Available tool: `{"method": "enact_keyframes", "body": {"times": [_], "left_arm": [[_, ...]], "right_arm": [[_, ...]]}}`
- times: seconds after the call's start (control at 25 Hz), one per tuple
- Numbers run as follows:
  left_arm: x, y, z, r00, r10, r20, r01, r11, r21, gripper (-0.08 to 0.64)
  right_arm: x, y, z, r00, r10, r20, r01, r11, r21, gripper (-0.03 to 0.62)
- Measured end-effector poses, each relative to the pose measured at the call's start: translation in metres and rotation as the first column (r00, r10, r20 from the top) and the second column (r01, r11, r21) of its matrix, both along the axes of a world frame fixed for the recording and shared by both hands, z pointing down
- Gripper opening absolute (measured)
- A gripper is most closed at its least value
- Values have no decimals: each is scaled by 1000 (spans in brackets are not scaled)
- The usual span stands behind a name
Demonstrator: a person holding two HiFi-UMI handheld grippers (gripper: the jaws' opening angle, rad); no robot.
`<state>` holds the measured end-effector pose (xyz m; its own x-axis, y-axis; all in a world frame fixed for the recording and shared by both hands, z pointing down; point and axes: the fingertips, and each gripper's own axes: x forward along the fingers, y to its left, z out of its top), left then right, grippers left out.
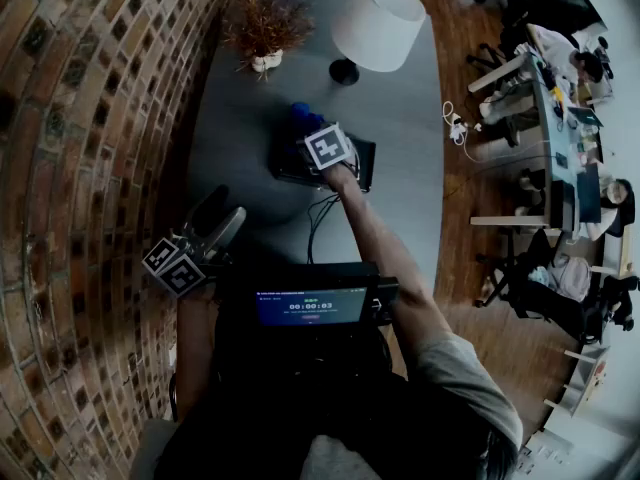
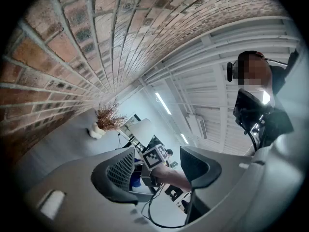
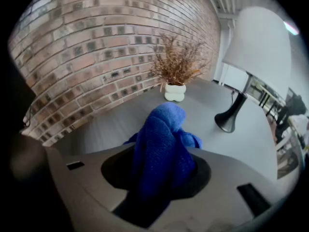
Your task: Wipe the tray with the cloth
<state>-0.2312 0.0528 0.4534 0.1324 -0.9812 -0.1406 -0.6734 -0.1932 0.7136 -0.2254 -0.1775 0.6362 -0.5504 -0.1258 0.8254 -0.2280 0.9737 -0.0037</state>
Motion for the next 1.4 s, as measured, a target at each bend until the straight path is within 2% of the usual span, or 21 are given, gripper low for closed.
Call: {"method": "enact_keyframes", "body": {"times": [0.12, 0.2, 0.24, 0.32, 0.36, 0.4, 0.44, 0.48, 0.56, 0.64, 0.72, 0.84, 0.96, 1.04, 1.12, 1.16, 1.2, 1.24, 1.32, 1.4], "left_arm": [[-6, 1, 7, 1000, 10, -6, -10, 1000, -3, 284], [-8, -1, 10, 1000, 16, -12, -16, 1000, -1, 284], [-8, -1, 11, 1000, 19, -14, -19, 1000, 1, 284], [-7, -4, 13, 999, 28, -18, -28, 1000, 2, 284], [-6, -5, 14, 999, 32, -20, -32, 999, 3, 284], [-5, -6, 14, 999, 36, -22, -36, 999, 5, 284], [-5, -7, 14, 999, 39, -22, -38, 999, 8, 284], [-6, -7, 14, 999, 39, -21, -38, 999, 11, 284], [-8, -6, 13, 999, 33, -19, -32, 999, 17, 284], [-11, -4, 10, 1000, 23, -20, -22, 1000, 20, 284], [-12, -1, 10, 1000, 14, -22, -14, 1000, 20, 284], [-13, 2, 10, 1000, 6, -21, -6, 1000, 14, 281], [-15, 5, 14, 1000, 2, -16, -1, 1000, 5, 281], [-16, 4, 17, 1000, 4, -19, -4, 1000, -4, 281], [-14, 1, 19, 1000, 16, -23, -16, 1000, -11, 281], [-12, -1, 20, 999, 24, -23, -24, 1000, -11, 281], [-10, -3, 19, 999, 32, -22, -32, 999, -10, 281], [-8, -5, 18, 999, 39, -19, -39, 999, -8, 281], [-4, -9, 14, 999, 52, -12, -52, 999, 0, 281], [-1, -11, 12, 998, 61, -7, -61, 998, 5, 281]], "right_arm": [[9, 28, 1, 994, -100, -50, 100, 995, 2, 163], [18, 62, 0, 972, -221, -79, 220, 975, -16, 163], [26, 83, 2, 949, -298, -104, 296, 955, -29, 163], [49, 120, 7, 880, -440, -179, 436, 898, -62, 163], [60, 130, 8, 851, -483, -209, 477, 875, -82, 163], [67, 130, 7, 842, -491, -223, 484, 871, -90, 163], [68, 118, 2, 861, -460, -218, 455, 887, -74, 163], [63, 96, -5, 898, -396, -192, 397, 917, -36, 163], [41, 38, -26, 972, -217, -93, 223, 972, 68, 164], [20, -13, -42, 998, -54, 13, 52, 992, 113, 163], [3, -37, -38, 998, 33, 58, -38, 995, 91, 164], [-5, -17, -5, 1000, 1, -3, -1, 1000, 26, 164], [10, 24, 5, 996, -75, -52, 77, 996, 32, 161], [24, 60, 4, 982, -177, -71, 179, 983, 30, 155], [46, 95, 5, 951, -291, -109, 290, 957, -24, 155], [56, 101, 5, 940, -317, -126, 313, 948, -51, 155], [63, 95, 4, 942, -308, -134, 303, 951, -54, 155], [67, 77, 0, 956, -262, -129, 261, 965, -28, 155], [64, 18, -19, 993, -100, -66, 104, 992, 71, 155], [53, -37, -36, 998, 56, 30, -59, 990, 127, 155]]}}
